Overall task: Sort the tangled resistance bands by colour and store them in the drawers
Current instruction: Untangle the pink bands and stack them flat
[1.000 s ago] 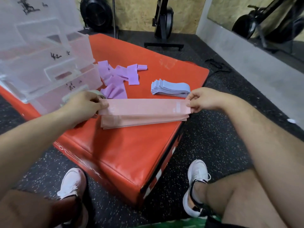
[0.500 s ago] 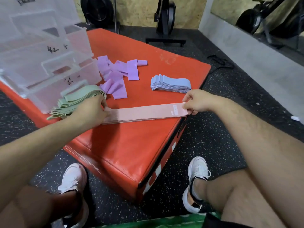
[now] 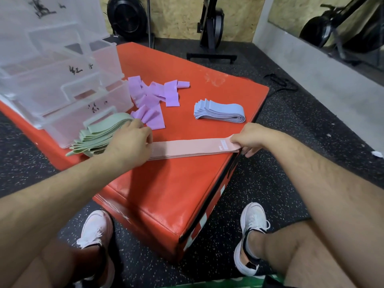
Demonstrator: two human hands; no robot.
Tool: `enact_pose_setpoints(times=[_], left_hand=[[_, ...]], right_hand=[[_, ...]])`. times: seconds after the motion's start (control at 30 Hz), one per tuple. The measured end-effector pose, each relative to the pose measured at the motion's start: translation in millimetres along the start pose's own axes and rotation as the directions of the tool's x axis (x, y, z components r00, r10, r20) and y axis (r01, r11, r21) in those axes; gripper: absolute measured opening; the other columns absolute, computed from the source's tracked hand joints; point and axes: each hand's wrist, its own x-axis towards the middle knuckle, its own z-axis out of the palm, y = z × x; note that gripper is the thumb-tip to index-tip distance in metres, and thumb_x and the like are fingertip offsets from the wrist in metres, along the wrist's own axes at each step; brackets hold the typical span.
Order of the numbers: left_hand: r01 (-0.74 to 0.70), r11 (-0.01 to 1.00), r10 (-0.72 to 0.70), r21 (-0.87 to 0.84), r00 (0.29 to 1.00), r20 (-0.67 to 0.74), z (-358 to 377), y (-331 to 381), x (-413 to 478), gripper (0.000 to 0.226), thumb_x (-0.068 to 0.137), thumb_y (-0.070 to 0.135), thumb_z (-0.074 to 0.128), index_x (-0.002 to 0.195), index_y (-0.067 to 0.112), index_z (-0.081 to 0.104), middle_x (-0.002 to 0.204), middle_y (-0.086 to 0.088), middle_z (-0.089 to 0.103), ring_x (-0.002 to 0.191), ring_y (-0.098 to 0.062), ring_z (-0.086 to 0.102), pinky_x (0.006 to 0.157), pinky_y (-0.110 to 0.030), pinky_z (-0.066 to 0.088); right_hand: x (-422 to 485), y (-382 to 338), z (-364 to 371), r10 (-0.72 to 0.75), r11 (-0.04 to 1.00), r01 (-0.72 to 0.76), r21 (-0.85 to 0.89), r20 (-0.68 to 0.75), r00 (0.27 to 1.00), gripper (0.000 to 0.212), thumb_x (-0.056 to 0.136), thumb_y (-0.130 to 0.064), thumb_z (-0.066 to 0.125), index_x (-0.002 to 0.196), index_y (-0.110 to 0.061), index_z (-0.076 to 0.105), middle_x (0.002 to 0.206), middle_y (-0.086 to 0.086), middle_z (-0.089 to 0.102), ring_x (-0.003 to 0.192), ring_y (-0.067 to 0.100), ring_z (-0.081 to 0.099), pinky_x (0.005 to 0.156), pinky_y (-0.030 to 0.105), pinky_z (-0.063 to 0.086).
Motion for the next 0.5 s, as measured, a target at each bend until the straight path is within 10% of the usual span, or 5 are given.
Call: enact_pose_setpoints(times=[0.17,0.5], left_hand=[[-0.267,0.952,0.279,-0.151,0.958,0.065,6.7,56.0,11.1,0.035,0.079,0.03,0.042,0.1,0.021,0.069,0.109,0.001,0.059,0.1,-0.027,0.059,0.085,-0.046,0.05],[-0.307,0.938,0.33,-0.159,0.933,0.146,35.8,79.6,23.5,0.03,0.097,0.03,0.05,0.126,0.029,0.06,0.129,0.012,0.051,0.114,-0.019,0.046,0.091,-0.038,0.044]], right_hand=[[-1.5,4.0,-1.5,0.002,0.987,-0.01,0.16,0.049,0.999,0.027,0.09,-0.013,0.071,0.11,0.003,0.064,0.1,0.014,0.073,0.076,0.017,0.077,0.066,0.031,0.064],[-2.5,5.2,-2.3,0.024,0.954,-0.042,0.297,0.063,0.998,0.019,0.084,-0.011,0.071,0.099,0.001,0.068,0.081,0.009,0.069,0.054,0.009,0.059,0.05,0.022,0.046]])
